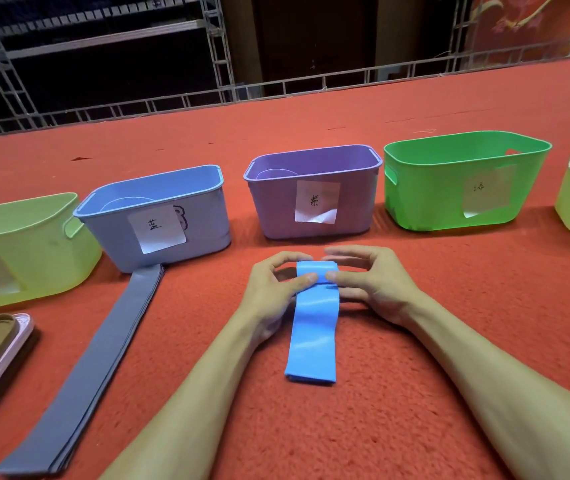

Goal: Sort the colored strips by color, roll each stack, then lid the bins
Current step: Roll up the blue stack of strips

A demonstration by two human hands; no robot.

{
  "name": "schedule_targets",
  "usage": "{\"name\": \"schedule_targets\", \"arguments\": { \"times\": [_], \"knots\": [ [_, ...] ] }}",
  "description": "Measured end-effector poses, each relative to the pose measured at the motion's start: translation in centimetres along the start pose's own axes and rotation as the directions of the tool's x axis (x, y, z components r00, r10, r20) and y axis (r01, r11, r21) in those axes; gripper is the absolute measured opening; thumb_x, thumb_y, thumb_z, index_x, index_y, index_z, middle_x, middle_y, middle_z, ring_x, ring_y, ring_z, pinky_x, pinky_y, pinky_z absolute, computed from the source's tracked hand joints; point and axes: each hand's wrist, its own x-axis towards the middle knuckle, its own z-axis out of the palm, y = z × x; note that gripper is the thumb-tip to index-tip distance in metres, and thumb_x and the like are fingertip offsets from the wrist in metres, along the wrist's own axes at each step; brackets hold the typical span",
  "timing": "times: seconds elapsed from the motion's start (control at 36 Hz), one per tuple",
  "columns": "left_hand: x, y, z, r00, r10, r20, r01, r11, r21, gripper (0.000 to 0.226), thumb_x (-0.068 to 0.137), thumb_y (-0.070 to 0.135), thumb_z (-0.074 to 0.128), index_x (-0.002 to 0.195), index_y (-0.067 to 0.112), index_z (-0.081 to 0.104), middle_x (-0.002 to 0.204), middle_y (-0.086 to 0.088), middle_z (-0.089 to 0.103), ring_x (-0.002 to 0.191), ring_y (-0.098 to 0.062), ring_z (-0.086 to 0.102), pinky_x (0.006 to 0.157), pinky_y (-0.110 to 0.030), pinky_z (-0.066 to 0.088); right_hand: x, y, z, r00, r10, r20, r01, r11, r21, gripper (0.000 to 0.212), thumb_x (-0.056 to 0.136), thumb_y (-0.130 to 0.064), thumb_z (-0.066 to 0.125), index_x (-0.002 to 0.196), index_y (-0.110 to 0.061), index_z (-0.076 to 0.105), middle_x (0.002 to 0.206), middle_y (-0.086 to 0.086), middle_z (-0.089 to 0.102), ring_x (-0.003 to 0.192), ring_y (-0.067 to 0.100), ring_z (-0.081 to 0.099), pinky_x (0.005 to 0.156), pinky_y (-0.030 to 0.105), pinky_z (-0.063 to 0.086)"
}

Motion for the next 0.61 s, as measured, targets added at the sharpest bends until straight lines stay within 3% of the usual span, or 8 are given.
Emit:
{"name": "schedule_targets", "arguments": {
  "times": [0.06,0.19,0.28,0.42,0.5,0.61],
  "knots": [
    [0.04,-0.11,-0.06,0.999,0.032,-0.009,-0.032,0.999,0.019,0.026,0.077,-0.011,0.069,0.092,0.010,0.066,0.091,-0.013,0.071,0.078,-0.024,0.069,0.068,-0.037,0.059,0.05,-0.21,0.12,0.997,0.080,0.008,-0.080,0.992,0.096,0.039,0.073,-0.003,0.072,0.112,-0.007,0.065,0.102,0.015,0.070,0.086,0.028,0.070,0.074,0.040,0.059],
    [-0.04,-0.19,-0.05,0.997,0.075,0.005,-0.075,0.994,0.083,0.032,0.075,-0.015,0.068,0.089,0.013,0.067,0.094,-0.008,0.068,0.073,-0.023,0.069,0.072,-0.051,0.056,0.14,-0.08,0.70,0.995,0.097,-0.037,-0.098,0.995,-0.031,0.020,0.083,-0.011,0.069,0.103,-0.009,0.067,0.084,0.011,0.073,0.070,0.021,0.070,0.061,0.029,0.057],
    [-0.14,-0.21,0.04,0.996,0.090,0.017,-0.091,0.988,0.126,0.032,0.075,-0.016,0.067,0.090,0.012,0.066,0.099,-0.008,0.067,0.069,-0.017,0.069,0.067,-0.043,0.057,0.00,-0.02,0.86,0.998,0.053,-0.023,-0.054,0.998,-0.044,0.010,0.083,-0.004,0.068,0.093,-0.004,0.070,0.082,0.011,0.072,0.065,0.016,0.067,0.053,0.022,0.052],
    [-0.31,0.02,0.15,0.997,0.052,0.049,-0.055,0.997,0.062,0.032,0.076,-0.021,0.060,0.088,0.008,0.063,0.095,-0.006,0.066,0.071,-0.013,0.068,0.058,-0.028,0.056,-0.08,0.02,0.77,0.999,-0.007,-0.051,0.004,0.998,-0.070,0.023,0.073,0.007,0.074,0.093,-0.002,0.070,0.087,0.008,0.072,0.074,0.015,0.069,0.061,0.027,0.056],
    [-0.30,0.20,0.31,0.997,-0.011,0.072,0.013,1.000,-0.017,0.023,0.082,-0.011,0.060,0.092,0.010,0.062,0.098,-0.005,0.066,0.070,-0.015,0.067,0.058,-0.027,0.056,-0.07,-0.08,0.62,0.996,-0.058,-0.068,0.047,0.988,-0.150,0.031,0.069,0.007,0.077,0.098,0.001,0.070,0.089,0.004,0.072,0.072,0.008,0.068,0.061,0.023,0.055],
    [-0.13,0.03,0.46,0.998,-0.042,0.038,0.043,0.999,-0.017,0.017,0.089,0.007,0.062,0.104,0.015,0.061,0.098,-0.007,0.067,0.071,-0.013,0.066,0.053,-0.025,0.053,-0.01,0.04,0.43,0.995,-0.079,-0.065,0.066,0.982,-0.177,0.033,0.065,0.012,0.077,0.095,-0.001,0.071,0.091,0.010,0.073,0.076,0.018,0.070,0.069,0.033,0.059]
  ]
}}
